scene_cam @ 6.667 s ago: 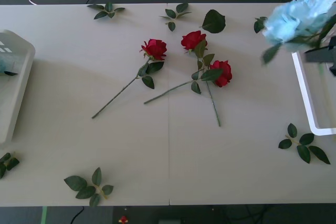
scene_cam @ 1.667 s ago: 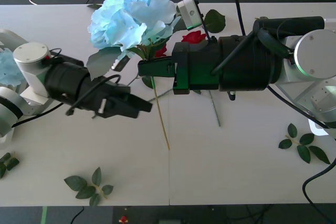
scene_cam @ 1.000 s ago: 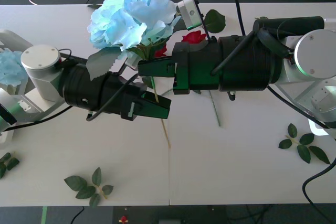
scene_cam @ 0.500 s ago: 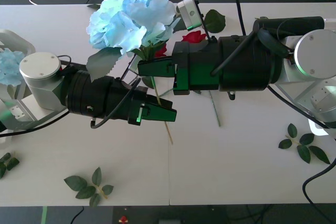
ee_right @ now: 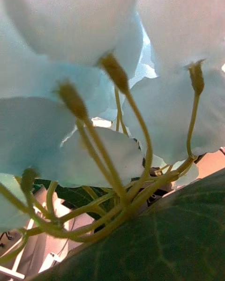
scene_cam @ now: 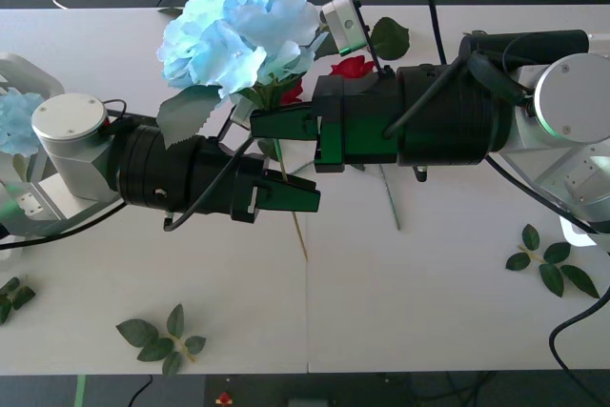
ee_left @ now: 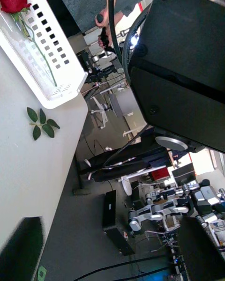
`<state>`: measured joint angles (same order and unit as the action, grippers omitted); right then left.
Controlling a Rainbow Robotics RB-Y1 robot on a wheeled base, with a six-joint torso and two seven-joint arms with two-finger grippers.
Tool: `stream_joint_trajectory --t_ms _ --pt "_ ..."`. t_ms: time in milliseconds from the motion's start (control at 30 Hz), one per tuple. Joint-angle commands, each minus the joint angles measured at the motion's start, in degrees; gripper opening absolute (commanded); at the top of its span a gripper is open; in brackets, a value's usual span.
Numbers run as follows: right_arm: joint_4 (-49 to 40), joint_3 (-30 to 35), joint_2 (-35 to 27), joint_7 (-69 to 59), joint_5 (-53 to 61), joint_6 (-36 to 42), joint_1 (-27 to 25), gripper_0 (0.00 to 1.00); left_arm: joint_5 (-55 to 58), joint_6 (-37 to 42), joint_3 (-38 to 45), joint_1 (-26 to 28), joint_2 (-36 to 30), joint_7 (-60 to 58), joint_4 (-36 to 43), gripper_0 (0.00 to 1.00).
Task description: Place the red flowers into the right box and the blue flowers into the left box. If a person shows an open palm, hand one flower to the person first, then continue sorting.
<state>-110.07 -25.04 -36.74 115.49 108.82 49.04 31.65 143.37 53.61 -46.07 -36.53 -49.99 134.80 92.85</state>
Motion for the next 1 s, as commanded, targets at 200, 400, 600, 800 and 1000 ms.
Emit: stream_joint_trajectory --t_ms 200,400,600,800,1000 --pt "-0.84 -0.45 -1.23 1.41 0.87 -0.09 1.93 0.00 2.00 -0.08 -0.42 0.59 -2.83 5.91 2.16 0.00" --pt "-0.84 -0.45 -1.31 1.32 0.87 -0.09 1.93 0.00 2.88 -0.08 -0.42 0.76 -2.92 6.79 2.07 0.00" --pt "-0.76 -0.45 -1.31 1.23 0.78 -0.09 1.93 0.00 3.32 -0.08 -0.42 0.76 -2.92 7.41 2.07 0.00" --pt "-0.76 -0.45 -1.31 1.32 0.87 -0.35 1.93 1.00 3.67 -0.08 -0.42 0.76 -2.92 7.84 2.07 0.00" --pt "-0.84 -0.45 -1.31 1.41 0.87 -0.35 1.93 1.00 4.38 -0.08 -0.42 0.85 -3.01 8.20 2.07 0.00"
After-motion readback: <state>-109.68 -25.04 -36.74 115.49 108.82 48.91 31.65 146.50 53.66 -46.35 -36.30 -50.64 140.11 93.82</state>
